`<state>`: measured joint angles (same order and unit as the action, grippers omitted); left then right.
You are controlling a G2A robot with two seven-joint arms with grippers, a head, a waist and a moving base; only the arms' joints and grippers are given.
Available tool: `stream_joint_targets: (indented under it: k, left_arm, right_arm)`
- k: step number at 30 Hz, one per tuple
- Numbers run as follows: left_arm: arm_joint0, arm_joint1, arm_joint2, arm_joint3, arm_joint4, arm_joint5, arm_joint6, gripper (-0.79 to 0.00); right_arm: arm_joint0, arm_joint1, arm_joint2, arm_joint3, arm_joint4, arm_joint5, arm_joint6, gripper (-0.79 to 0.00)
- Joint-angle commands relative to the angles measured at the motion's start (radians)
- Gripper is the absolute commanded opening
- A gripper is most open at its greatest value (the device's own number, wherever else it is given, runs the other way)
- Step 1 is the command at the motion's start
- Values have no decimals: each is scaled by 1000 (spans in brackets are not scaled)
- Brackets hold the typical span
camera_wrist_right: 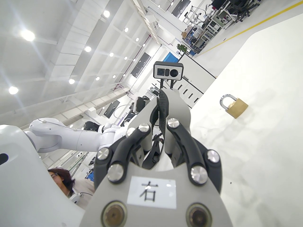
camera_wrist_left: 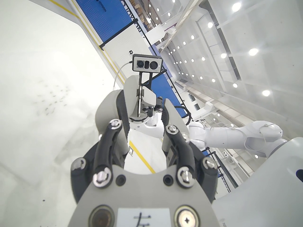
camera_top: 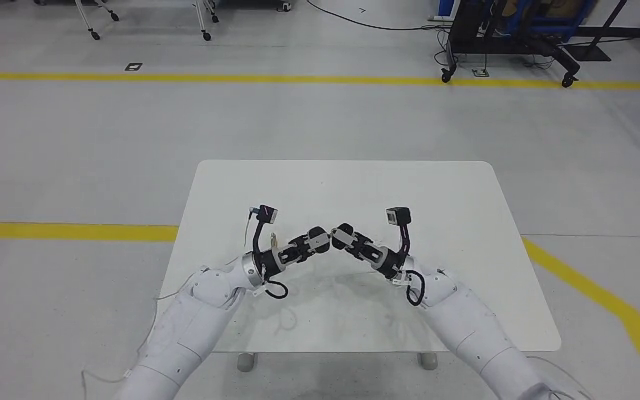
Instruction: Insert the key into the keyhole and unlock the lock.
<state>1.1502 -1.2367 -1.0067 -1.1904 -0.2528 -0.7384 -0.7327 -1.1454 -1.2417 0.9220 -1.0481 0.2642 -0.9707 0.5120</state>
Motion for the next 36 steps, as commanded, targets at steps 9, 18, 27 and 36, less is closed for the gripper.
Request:
stream_joint_targets:
  k: [9,18,27,36]
  left_arm:
    - [-6,-3,7,6,-9,1,2,-785]
    - [-3,-2,-1,10,-40,-7,-1,-785]
    - [-3,0,-10,15,-83,-26,-24,-785]
    - [-1,2,-20,15,-81,-43,-22,-785]
  right_arm:
    - [2,0,11,-12,-8,10,10,-785]
    - [2,0,23,-26,-29,24,9,-785]
    - [-3,1,36,-37,-39,29,6,-730]
    - [-10,4,60,-31,-51,19,-12,0]
